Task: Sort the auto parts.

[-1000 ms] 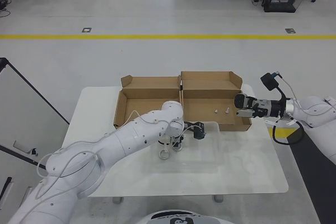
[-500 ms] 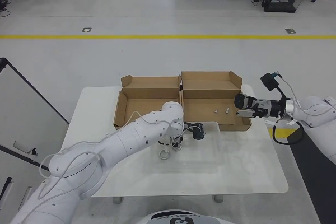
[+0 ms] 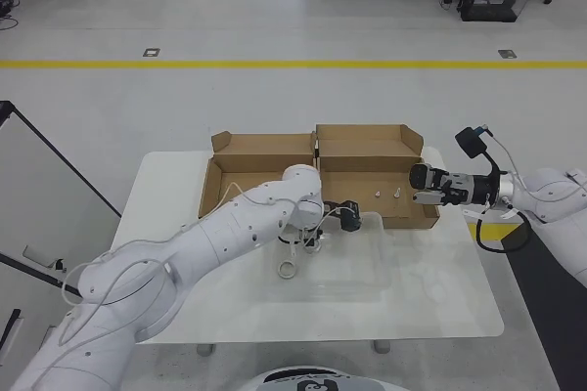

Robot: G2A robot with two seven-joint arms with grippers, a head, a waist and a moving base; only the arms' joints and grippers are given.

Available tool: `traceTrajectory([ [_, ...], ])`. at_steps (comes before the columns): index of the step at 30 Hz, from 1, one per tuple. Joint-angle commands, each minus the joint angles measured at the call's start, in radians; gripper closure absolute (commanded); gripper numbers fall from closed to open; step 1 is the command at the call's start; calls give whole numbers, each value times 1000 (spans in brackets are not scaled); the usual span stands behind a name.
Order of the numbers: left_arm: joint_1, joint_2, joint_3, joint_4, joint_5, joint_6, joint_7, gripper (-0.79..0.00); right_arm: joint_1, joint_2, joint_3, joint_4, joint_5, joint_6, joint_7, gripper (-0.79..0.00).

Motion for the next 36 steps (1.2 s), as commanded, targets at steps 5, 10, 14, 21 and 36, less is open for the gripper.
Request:
traceTrajectory([
  [5, -40, 59, -32, -159, -91, 53, -52, 0, 0, 0, 0, 0, 0, 0, 0, -785],
  [10, -52, 131, -73, -311, -120, 91, -90, 0, 0, 0, 0, 0, 0, 0, 0, -785],
  [14, -36, 196, -130, -426, -141, 106, -105, 0, 0, 0, 0, 0, 0, 0, 0, -785],
  [21, 60, 307, -300, -527, -217, 54, -38, 0, 0, 0, 0, 0, 0, 0, 0, -785],
  [36, 358, 456, -647, -465, -534, -314, 315, 0, 0, 0, 0, 0, 0, 0, 0, -785],
])
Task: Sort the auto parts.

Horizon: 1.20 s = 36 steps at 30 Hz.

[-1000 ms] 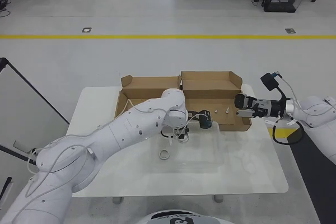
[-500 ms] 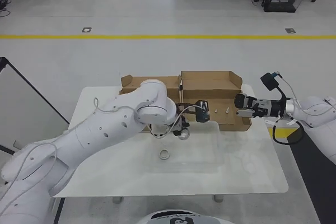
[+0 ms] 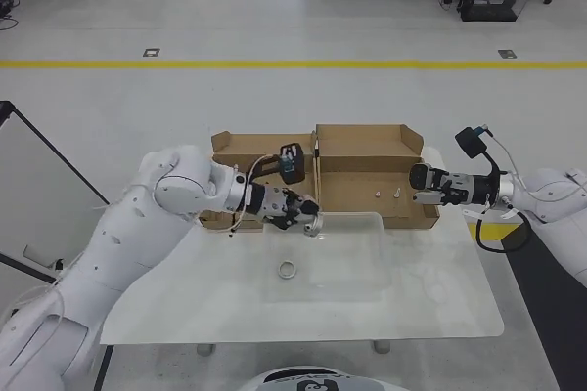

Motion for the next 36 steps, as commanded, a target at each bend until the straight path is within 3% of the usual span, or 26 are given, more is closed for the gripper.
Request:
traceTrajectory([
  [1, 22, 14, -20, 21, -43, -51, 53, 0, 0, 0, 0, 0, 0, 0, 0, -785],
  [4, 44, 31, -37, 45, -118, -134, 135, 0, 0, 0, 0, 0, 0, 0, 0, -785],
  [14, 108, 59, -124, -52, -530, -138, 139, 0, 0, 0, 0, 0, 0, 0, 0, -785],
  [26, 207, 29, -278, -242, -813, -138, 139, 0, 0, 0, 0, 0, 0, 0, 0, -785],
  [36, 232, 8, -313, -302, -787, -138, 139, 0, 0, 0, 0, 0, 0, 0, 0, -785],
])
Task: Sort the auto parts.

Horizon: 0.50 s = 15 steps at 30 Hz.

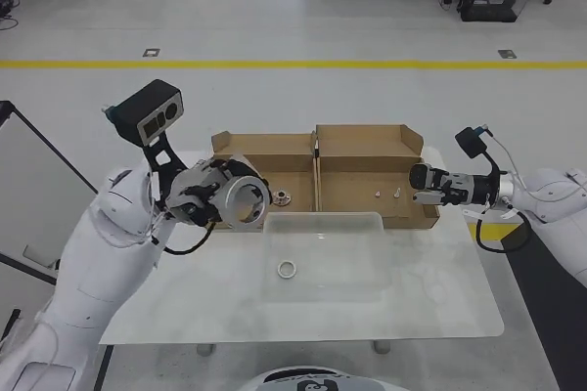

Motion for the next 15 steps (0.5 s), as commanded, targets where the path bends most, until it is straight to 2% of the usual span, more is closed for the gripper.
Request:
traceTrajectory([
  [1, 0, 0, 0, 1, -3, 0, 0, 0, 0, 0, 0, 0, 0, 0, 0, -785],
  [9, 0, 0, 0, 1, -3, 0, 0, 0, 0, 0, 0, 0, 0, 0, 0, -785],
  [12, 27, 1, -25, -13, -3, 16, 43, 0, 0, 0, 0, 0, 0, 0, 0, -785],
  [15, 67, 5, -51, -29, -69, 14, 66, 0, 0, 0, 0, 0, 0, 0, 0, -785],
])
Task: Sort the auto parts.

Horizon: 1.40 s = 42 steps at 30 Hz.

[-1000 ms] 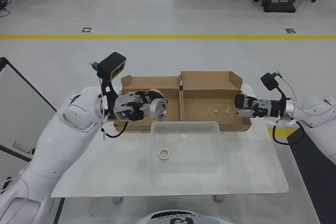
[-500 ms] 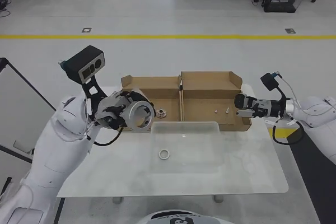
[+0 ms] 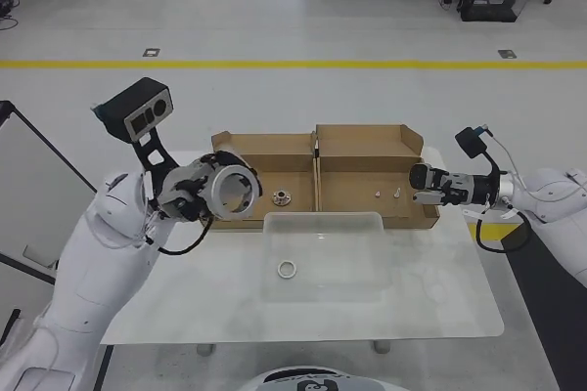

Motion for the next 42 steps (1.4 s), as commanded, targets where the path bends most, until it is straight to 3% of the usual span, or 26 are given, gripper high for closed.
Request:
traceTrajectory([
  [1, 28, 4, -16, -11, -57, -8, 0, 0, 0, 0, 0, 0, 0, 0, 0, -785],
  [7, 90, 13, -59, -44, -224, -19, -65, 0, 0, 0, 0, 0, 0, 0, 0, -785],
  [15, 141, 9, -92, -90, -388, -19, -65, 0, 0, 0, 0, 0, 0, 0, 0, -785],
  [22, 153, 20, -156, -71, -227, 24, -108, 0, 0, 0, 0, 0, 0, 0, 0, -785],
  [31, 176, 45, -186, -71, -4, -7, -76, 0, 0, 0, 0, 0, 0, 0, 0, -785],
  [42, 196, 52, -190, -99, -197, -19, -65, 0, 0, 0, 0, 0, 0, 0, 0, -785],
])
